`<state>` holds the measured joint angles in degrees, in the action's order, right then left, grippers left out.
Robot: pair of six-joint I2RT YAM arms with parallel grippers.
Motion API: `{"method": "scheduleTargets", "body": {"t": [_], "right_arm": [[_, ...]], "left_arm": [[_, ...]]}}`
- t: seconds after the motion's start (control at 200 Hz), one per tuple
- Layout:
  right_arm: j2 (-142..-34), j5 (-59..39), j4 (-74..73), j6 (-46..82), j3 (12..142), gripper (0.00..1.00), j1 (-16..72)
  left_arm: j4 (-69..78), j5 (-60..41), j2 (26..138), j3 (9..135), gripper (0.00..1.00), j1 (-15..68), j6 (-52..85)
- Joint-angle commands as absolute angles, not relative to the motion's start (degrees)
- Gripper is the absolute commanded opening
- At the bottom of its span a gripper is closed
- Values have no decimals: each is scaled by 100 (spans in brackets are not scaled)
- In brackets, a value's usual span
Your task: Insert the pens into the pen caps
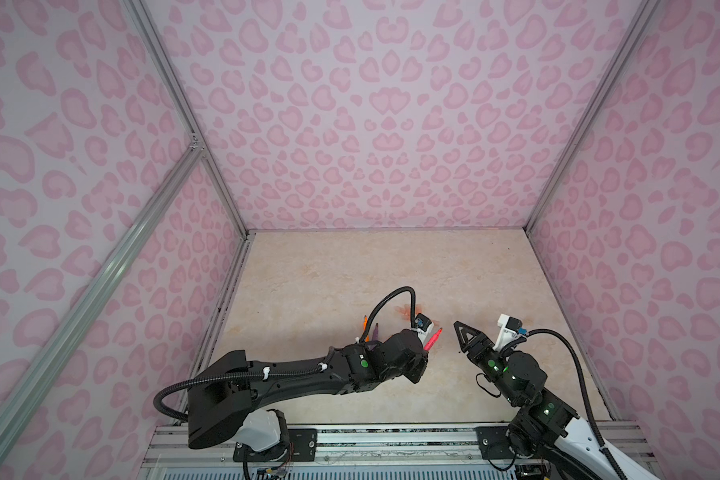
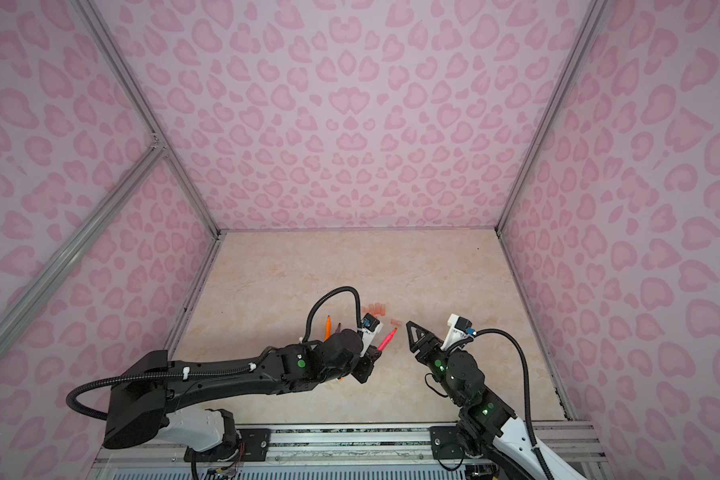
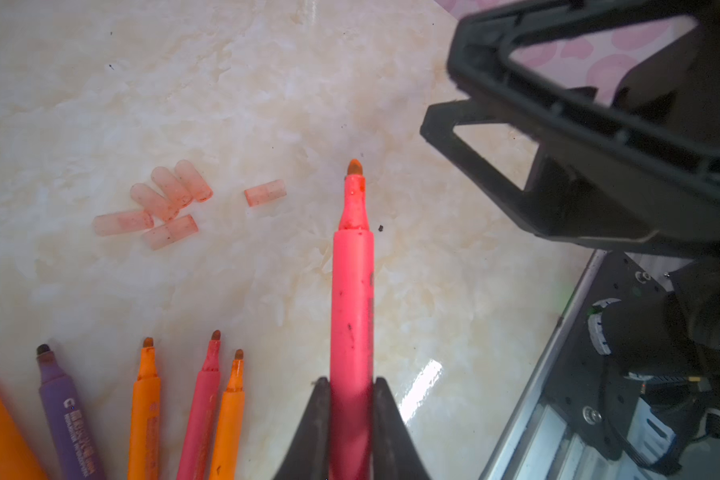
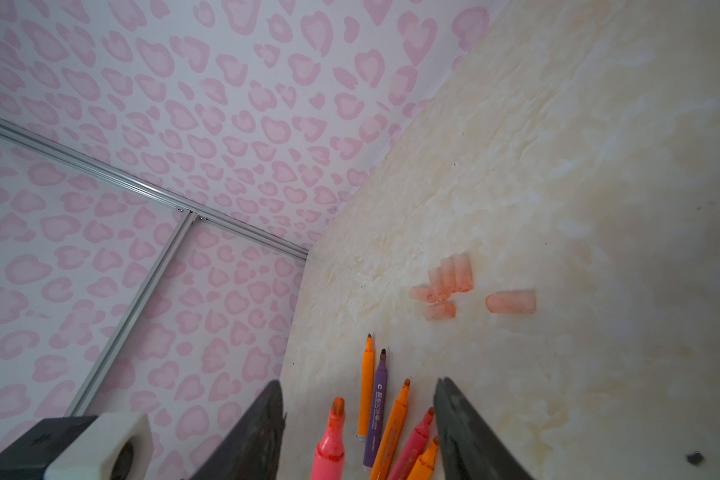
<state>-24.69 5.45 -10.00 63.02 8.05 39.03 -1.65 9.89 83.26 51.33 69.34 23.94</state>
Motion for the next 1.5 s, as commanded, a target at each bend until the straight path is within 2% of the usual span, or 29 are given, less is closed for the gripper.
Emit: {"method": "scheduleTargets", "body": {"t": [0.0,0.26,0.485,0.59,0.76,0.865,0.96,1.085,1.36,1.495], "right_arm": [[-2879,283,-1634,6321,889,58,3954],[-3435,178,-2098,6236,1012,59,4237],[-3957,343,-2330,6227,1150,54,4534],[-4137,340,-2395,6256,1189,43,4543],[-4118,496,-2312,6309,1170,17,4544],[-4086,588,-2467,6459,1039,0,4557],[-4126,564,-2599,6570,1022,0,4583],[-4208,510,-2787,6660,1093,0,4657],[-4125,658,-3084,6802,1086,0,4959],[-4157,781,-3146,6869,1081,0,5083]], "left_arm": [[-1,940,8255,5262,9,6928,2320],[-17,1028,8437,5335,8,6929,2320],[2,993,8430,5440,8,6931,2295],[7,968,8437,5467,8,6929,2278],[17,981,8418,5436,9,6927,2273],[5,1037,8409,5418,18,6932,2276],[45,1068,8414,5430,32,6933,2272],[29,1090,8481,5520,42,6923,2243],[92,1086,8648,5651,45,6876,2218],[134,1063,8650,5667,41,6873,2206]]}}
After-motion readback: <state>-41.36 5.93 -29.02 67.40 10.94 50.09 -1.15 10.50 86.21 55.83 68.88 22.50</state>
